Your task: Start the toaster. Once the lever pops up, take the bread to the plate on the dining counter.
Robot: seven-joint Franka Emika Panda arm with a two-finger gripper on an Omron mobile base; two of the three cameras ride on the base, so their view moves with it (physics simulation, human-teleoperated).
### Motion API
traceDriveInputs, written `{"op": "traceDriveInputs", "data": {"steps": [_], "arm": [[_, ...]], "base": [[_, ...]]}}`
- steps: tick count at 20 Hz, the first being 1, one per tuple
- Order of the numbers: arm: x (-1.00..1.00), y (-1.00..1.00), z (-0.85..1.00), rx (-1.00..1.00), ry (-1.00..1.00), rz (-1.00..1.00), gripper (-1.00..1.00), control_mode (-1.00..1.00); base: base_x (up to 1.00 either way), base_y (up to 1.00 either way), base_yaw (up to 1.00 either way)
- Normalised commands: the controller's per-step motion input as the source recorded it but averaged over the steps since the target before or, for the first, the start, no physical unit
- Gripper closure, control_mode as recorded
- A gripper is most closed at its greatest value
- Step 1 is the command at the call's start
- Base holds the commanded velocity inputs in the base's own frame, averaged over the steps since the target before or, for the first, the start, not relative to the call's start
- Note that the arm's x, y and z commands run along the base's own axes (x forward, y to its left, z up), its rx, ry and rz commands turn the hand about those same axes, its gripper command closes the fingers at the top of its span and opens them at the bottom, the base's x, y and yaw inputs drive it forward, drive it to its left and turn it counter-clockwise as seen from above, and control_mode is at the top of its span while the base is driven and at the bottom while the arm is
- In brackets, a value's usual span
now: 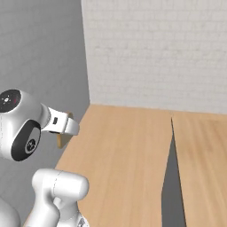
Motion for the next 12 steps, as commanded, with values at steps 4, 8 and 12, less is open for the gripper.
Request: {"op": "traceDriveInputs", "data": {"steps": [4,8,12], "arm": [[0.0,0.0,0.0,0.0,0.0,0.0,1.0,1.0],[0.0,0.0,0.0,0.0,0.0,0.0,1.0,1.0],[0.0,0.0,0.0,0.0,0.0,0.0,1.0,1.0]], "base": [[1.0,0.2,0.0],[1.0,0.22,0.0],[1.0,0.28,0.0]]}}
